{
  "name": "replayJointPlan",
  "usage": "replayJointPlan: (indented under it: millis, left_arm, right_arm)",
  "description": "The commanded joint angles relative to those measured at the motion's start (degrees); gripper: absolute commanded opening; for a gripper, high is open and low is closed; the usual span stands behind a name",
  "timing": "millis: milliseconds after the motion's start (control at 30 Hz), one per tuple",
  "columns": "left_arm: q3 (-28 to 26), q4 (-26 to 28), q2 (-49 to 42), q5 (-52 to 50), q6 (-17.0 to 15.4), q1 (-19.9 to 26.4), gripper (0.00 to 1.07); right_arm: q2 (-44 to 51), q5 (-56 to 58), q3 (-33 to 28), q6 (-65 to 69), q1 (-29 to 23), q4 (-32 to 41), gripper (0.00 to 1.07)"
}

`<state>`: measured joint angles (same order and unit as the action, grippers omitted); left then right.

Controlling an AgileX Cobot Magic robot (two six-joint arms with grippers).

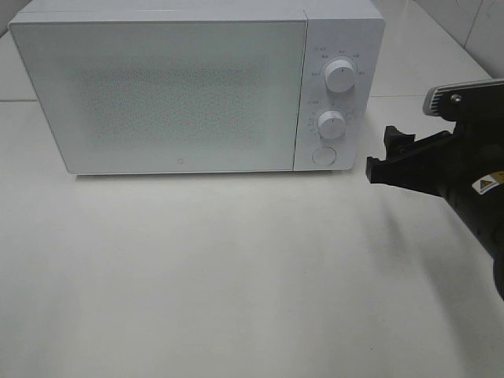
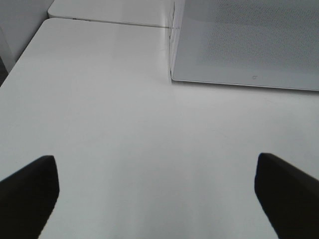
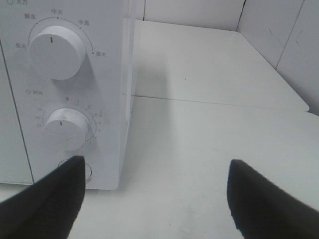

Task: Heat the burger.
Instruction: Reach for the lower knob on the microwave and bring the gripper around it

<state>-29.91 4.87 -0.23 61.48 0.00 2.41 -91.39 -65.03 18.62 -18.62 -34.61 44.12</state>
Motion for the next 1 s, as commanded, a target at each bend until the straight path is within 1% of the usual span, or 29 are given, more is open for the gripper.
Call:
replayJointPlan:
  millis: [33, 67, 100, 167, 200, 233, 400, 900, 1000]
  left_arm:
    - [0.17, 0.06, -1.09, 0.0, 0.0, 0.06, 1.0]
    - [0.17, 0.06, -1.09, 0.0, 0.0, 0.06, 1.0]
    - [0.17, 0.06, -1.09, 0.0, 0.0, 0.06, 1.0]
    - [0.17, 0.06, -1.09, 0.0, 0.0, 0.06, 1.0]
    - [0.17, 0.06, -1.09, 0.0, 0.0, 0.06, 1.0]
    - [0.17, 0.06, -1.09, 0.0, 0.0, 0.06, 1.0]
    - [0.17, 0.0, -1.09, 0.0, 0.0, 0.06, 1.0]
    - [0.17, 0.0, -1.09, 0.0, 0.0, 0.06, 1.0]
    - [0.17, 0.0, -1.09, 0.0, 0.0, 0.06, 1.0]
  right_arm:
    - [-1.83, -2.58, 2.29, -1.89, -3.78, 3.84, 0.76]
    - [-2.86, -2.75, 3.44, -1.89, -5.39, 4.41, 0.76]
    - [-2.86, -2.75, 3.44, -1.89, -5.39, 4.41, 0.76]
    - [-4.07, -2.69, 5.44, -1.89, -7.33, 5.9, 0.76]
    - [-4.07, -2.69, 5.44, -1.89, -7.33, 5.9, 0.76]
    - [-4.81, -2.69, 7.05, -1.89, -8.25, 6.7, 0.76]
    - [-7.16, -2.52, 10.03, -3.04, -9.57, 7.91, 0.76]
    - [-14.67, -1.55, 17.42, -2.52, -9.45, 7.56, 0.76]
    - [-16.84, -0.74, 19.14, -2.41, -8.48, 6.3, 0.76]
